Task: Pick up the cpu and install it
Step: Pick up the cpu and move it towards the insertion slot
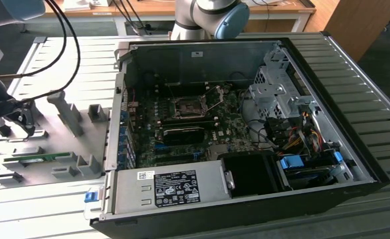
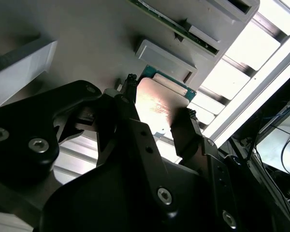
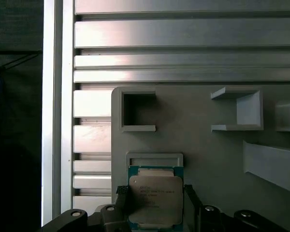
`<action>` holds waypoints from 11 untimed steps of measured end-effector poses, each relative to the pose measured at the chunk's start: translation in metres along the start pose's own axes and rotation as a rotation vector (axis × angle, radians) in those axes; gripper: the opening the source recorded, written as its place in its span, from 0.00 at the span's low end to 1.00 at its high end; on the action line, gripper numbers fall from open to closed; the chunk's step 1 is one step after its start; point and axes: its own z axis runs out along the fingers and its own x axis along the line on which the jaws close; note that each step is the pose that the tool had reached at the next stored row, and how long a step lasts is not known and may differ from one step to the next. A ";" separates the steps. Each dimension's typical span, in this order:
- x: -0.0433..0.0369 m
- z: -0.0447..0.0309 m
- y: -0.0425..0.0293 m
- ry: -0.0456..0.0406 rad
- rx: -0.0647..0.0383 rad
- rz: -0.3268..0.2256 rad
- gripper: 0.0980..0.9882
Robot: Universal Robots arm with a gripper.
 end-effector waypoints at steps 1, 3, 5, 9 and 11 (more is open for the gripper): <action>0.0000 -0.0005 0.0000 0.0001 0.000 0.000 0.49; 0.0001 -0.0014 0.0001 0.0001 0.000 0.000 0.49; 0.0001 -0.0021 0.0001 0.0000 -0.001 0.000 0.49; 0.0001 -0.0037 0.0001 0.0002 -0.001 0.000 0.49; 0.0001 -0.0044 0.0002 0.0000 -0.001 0.000 0.49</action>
